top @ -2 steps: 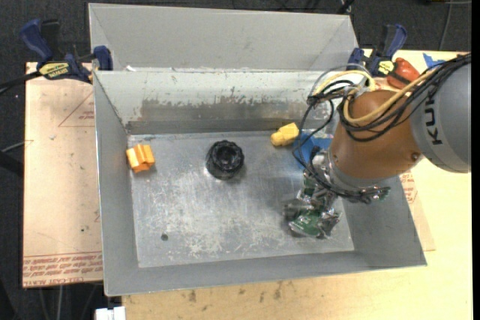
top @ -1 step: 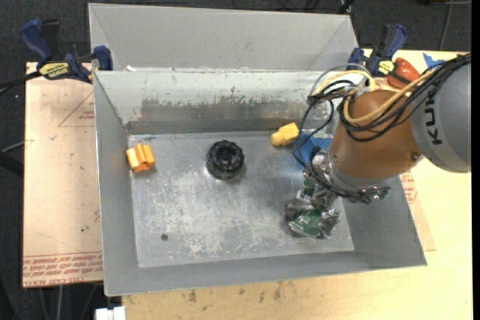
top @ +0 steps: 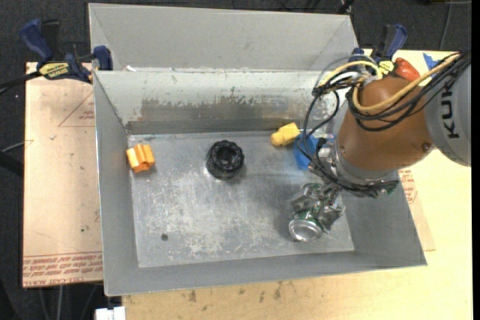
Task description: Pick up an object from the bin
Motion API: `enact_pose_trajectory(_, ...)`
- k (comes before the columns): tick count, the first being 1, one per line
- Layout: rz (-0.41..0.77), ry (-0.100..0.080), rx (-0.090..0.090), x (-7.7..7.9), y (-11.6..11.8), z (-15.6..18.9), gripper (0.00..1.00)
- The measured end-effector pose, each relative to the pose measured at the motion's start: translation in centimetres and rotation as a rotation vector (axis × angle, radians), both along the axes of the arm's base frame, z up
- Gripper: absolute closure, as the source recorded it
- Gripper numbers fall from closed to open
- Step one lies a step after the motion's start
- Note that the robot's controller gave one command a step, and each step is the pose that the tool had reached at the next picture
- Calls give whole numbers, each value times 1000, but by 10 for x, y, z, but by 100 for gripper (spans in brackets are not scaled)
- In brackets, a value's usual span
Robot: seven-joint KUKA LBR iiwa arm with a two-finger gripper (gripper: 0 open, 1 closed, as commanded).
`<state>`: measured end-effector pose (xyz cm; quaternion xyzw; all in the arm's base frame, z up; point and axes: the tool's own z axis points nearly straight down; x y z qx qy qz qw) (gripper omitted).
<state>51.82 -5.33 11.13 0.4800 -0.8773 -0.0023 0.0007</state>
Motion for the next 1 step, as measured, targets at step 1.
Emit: enact_pose_trajectory(1,-14,-6,-1,2,14,126,100)
